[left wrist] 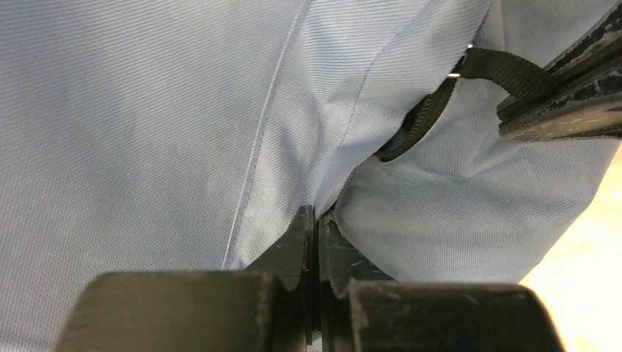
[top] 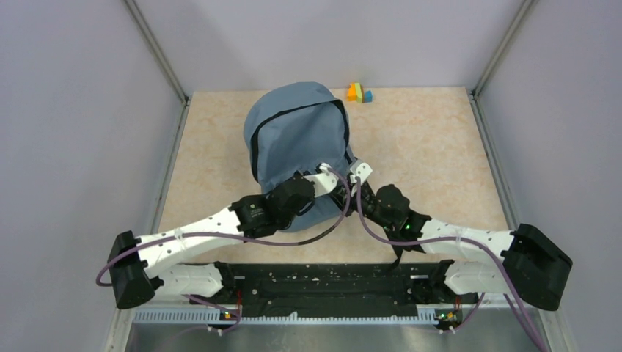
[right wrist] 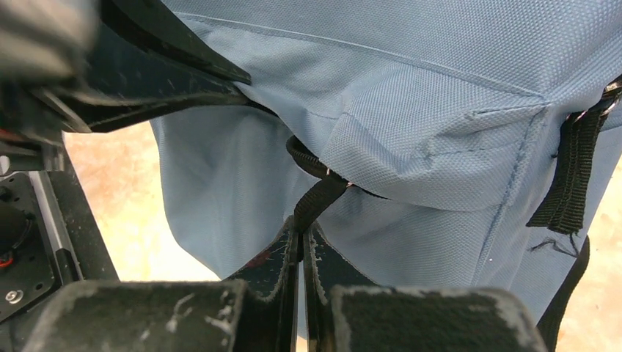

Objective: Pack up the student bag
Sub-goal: Adjust the student bag at the center of the board, then zip the student bag at the center of the board.

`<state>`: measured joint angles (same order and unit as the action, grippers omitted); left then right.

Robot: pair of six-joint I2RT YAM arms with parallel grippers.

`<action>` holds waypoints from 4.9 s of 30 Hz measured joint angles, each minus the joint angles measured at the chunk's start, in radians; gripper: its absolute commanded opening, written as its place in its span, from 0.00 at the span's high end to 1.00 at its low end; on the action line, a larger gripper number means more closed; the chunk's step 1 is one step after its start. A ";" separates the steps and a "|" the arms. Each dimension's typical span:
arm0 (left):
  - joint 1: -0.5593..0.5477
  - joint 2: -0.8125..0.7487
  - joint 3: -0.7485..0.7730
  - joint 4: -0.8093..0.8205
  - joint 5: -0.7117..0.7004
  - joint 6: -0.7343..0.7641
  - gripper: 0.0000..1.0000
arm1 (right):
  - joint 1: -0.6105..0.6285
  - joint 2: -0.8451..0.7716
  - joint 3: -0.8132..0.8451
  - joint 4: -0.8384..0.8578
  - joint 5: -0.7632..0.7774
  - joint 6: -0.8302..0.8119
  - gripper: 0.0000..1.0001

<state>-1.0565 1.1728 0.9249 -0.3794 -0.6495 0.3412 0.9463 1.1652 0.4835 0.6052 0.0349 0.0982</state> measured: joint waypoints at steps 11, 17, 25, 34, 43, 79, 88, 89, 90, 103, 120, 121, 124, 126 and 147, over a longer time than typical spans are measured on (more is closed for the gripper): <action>-0.004 -0.413 -0.198 0.114 0.190 -0.180 1.00 | 0.000 0.042 -0.002 0.016 -0.043 0.076 1.00; -0.002 -0.441 -0.214 0.116 0.255 -0.214 1.00 | 0.002 0.076 -0.001 0.023 -0.066 0.098 1.00; 0.003 -0.343 -0.192 0.105 0.289 -0.220 1.00 | 0.083 0.182 0.077 0.093 -0.108 0.096 1.00; 0.003 -0.348 -0.186 0.075 0.290 -0.228 1.00 | 0.134 0.290 0.127 0.169 -0.127 0.084 1.00; 0.003 -0.359 -0.172 0.034 0.294 -0.237 1.00 | 0.157 0.315 0.174 0.179 -0.201 0.036 1.00; 0.002 -0.330 -0.154 -0.007 0.222 -0.273 1.00 | -0.092 -0.253 0.113 -0.462 -0.064 -0.129 0.31; 0.002 -0.331 -0.153 -0.014 0.214 -0.291 1.00 | -0.079 -0.120 0.153 -0.430 -0.047 -0.047 0.27; 0.002 -0.331 -0.153 -0.016 0.214 -0.291 1.00 | -0.076 -0.114 0.154 -0.423 -0.042 -0.042 0.27; 0.002 -0.331 -0.152 -0.017 0.214 -0.291 1.00 | -0.074 -0.109 0.154 -0.417 -0.037 -0.036 0.27; 0.001 -0.302 -0.048 -0.115 0.279 -0.321 0.51 | -0.057 -0.064 0.154 -0.378 0.129 0.043 1.00; -0.185 0.029 0.179 -0.187 0.385 -0.777 0.41 | -0.057 -0.070 0.150 -0.380 0.143 0.061 1.00; -0.185 0.029 0.167 -0.203 0.362 -0.813 0.39 | -0.057 -0.072 0.149 -0.380 0.144 0.063 1.00; -0.185 0.027 0.149 -0.231 0.307 -0.885 0.37 | -0.057 -0.082 0.145 -0.382 0.146 0.064 1.00; -0.184 0.025 0.133 -0.235 0.271 -0.933 0.37 | -0.057 -0.085 0.143 -0.384 0.150 0.063 1.00; -0.123 0.016 -0.050 -0.058 -0.078 -1.059 0.58 | -0.057 -0.090 0.132 -0.366 0.153 0.064 1.00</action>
<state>-1.1793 1.1885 0.8749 -0.4377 -0.7277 -0.7174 0.8894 1.0748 0.6155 0.2390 0.1883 0.1619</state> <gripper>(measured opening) 0.420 0.049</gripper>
